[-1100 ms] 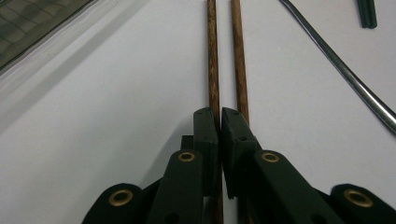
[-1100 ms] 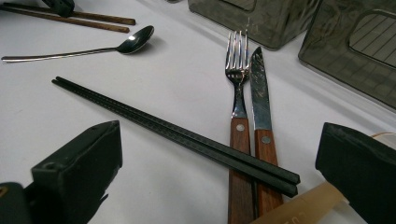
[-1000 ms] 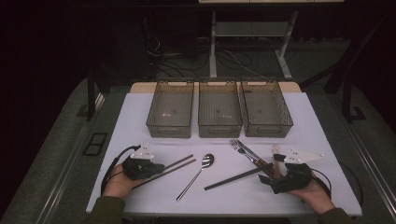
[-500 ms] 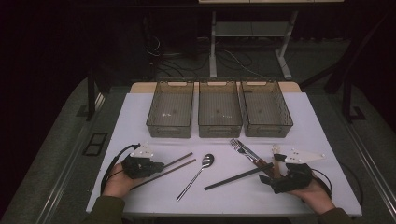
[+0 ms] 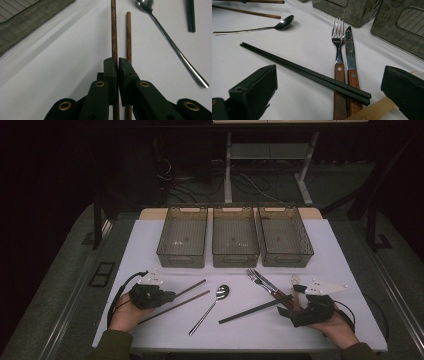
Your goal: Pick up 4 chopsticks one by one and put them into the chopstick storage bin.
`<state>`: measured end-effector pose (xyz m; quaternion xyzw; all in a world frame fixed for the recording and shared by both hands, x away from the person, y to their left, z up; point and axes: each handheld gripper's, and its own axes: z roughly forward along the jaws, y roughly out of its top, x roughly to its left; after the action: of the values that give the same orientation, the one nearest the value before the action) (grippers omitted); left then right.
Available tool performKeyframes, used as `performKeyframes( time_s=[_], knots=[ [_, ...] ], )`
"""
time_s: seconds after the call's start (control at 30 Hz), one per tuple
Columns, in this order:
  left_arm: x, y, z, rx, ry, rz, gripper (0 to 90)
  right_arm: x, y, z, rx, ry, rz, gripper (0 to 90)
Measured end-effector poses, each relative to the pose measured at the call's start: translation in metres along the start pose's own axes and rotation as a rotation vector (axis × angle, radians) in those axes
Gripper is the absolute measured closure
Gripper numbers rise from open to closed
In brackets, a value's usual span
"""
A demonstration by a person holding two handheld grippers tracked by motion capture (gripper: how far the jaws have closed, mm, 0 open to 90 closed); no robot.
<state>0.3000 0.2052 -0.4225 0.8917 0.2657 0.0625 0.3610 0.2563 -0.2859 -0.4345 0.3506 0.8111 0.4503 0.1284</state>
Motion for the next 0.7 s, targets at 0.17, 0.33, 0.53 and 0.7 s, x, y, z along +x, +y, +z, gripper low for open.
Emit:
performKeyframes(
  time_s=[0.17, 0.33, 0.53, 0.7],
  knots=[
    [-0.005, 0.006, -0.001, -0.006, -0.001, -0.002, 84.8, -0.001, 0.0, 0.0, -0.001, -0.001, 0.0, 0.8],
    [-0.01, 0.011, -0.001, -0.022, -0.011, -0.013, 84.8, -0.001, 0.0, 0.0, -0.001, -0.001, -0.001, 0.8],
    [-0.014, 0.019, -0.003, -0.039, -0.002, -0.025, 84.7, -0.001, 0.0, 0.0, -0.003, -0.001, -0.003, 0.8],
    [-0.015, 0.027, -0.005, -0.059, -0.004, -0.035, 84.7, -0.001, 0.0, 0.0, -0.002, -0.002, -0.002, 0.8]
  ],
)
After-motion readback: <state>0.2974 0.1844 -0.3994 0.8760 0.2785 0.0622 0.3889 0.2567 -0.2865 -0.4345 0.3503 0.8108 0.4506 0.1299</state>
